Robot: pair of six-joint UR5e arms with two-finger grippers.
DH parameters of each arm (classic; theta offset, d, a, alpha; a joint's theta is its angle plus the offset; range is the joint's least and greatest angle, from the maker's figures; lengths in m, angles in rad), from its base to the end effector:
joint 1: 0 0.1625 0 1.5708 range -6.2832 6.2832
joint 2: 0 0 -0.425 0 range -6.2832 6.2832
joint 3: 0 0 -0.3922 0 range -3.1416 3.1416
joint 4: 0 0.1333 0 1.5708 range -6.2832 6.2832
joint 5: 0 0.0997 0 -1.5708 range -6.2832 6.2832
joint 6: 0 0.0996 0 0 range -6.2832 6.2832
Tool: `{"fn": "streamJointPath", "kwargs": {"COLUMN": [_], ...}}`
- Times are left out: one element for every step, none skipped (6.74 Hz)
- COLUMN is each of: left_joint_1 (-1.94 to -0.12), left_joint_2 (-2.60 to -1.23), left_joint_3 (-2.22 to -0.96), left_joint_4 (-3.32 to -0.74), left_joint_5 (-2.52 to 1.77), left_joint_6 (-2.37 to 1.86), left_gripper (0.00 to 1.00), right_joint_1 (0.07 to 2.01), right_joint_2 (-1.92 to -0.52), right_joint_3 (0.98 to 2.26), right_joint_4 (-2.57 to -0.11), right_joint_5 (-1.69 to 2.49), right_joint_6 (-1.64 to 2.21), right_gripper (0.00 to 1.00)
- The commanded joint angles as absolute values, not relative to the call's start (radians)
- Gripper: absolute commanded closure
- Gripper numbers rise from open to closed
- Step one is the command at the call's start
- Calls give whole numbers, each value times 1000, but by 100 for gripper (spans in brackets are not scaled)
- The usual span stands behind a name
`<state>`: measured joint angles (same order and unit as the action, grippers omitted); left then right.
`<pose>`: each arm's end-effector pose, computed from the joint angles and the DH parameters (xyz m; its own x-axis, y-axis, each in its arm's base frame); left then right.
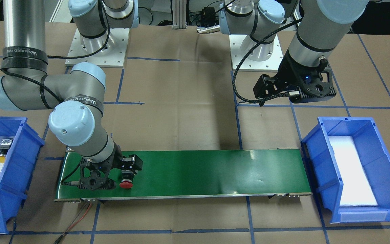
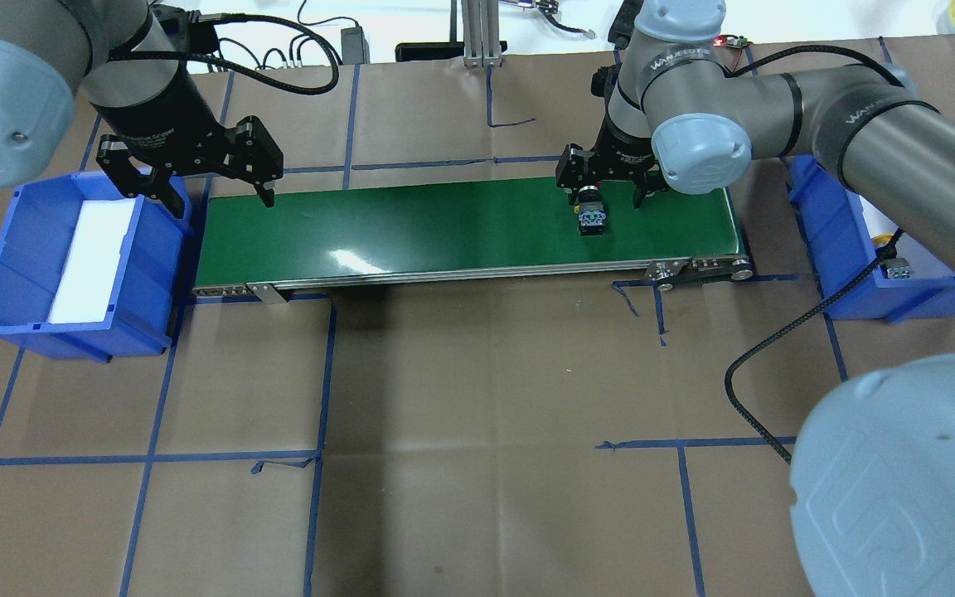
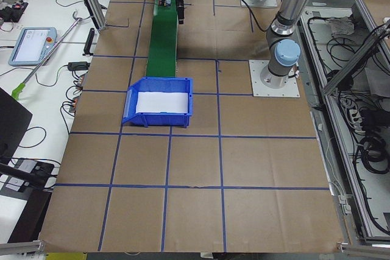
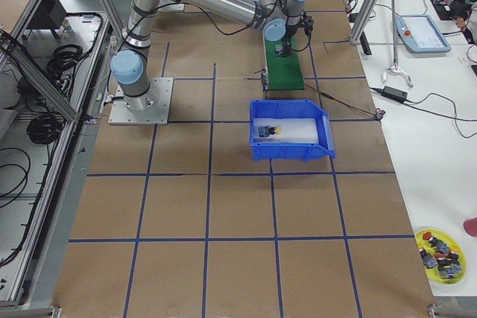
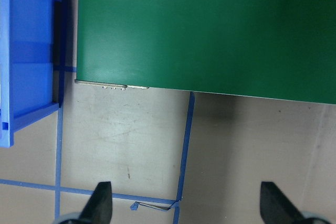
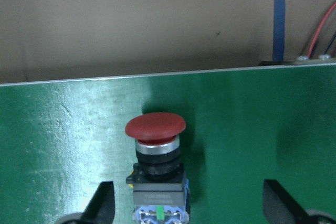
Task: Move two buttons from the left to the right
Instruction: 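Carry the red button to the blue bin and lower it beside the yellow one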
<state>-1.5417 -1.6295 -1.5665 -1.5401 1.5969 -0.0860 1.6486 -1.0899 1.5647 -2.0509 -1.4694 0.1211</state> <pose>-0.1157 -0.5175 0.4635 -0.9931 -0.1142 -0.0280 -0.1148 0.9932 0.0214 0.1931 -0.6325 0.2614 -0.9939 0.0431 -0.1011 0.0427 0.9991 0.0070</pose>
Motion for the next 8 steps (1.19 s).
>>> {"fn": "streamJointPath", "kwargs": {"left_joint_1": [-1542,-1542,-1542,-1542,-1542,-1542,-1542,-1542], "left_joint_2": [-1631,-1631,-1631,-1631,-1631,-1631,-1631,-1631], "left_joint_3": [-1566,-1566,-1565,-1566,-1566,-1566,-1566,-1565], "left_joint_4": [-1540,-1540,-1540,-1540,-1540,-1540,-1540,-1540], "left_joint_5": [1597,1595,1595,1595,1597,1597,1595,1597], "left_joint_6": [-86,-86,-86,-86,-86,-86,-86,-84], "left_gripper": [0,0,0,0,0,0,0,0], "right_joint_1": [1647,1646,1644,1644,1638,1617,1555,1442], "right_joint_2": [-1078,-1078,-1081,-1084,-1095,-1136,-1200,-1242], "right_joint_3": [1566,1565,1563,1563,1556,1525,1491,1455], "right_joint_4": [-2051,-2051,-2049,-2048,-2048,-2027,-1929,-1836], "right_joint_5": [-1476,-1488,-1499,-1561,-1607,-1687,-1704,-1701], "right_joint_6": [117,112,106,101,78,25,-45,-164], "right_gripper": [15,37,69,91,95,96,96,96]}}
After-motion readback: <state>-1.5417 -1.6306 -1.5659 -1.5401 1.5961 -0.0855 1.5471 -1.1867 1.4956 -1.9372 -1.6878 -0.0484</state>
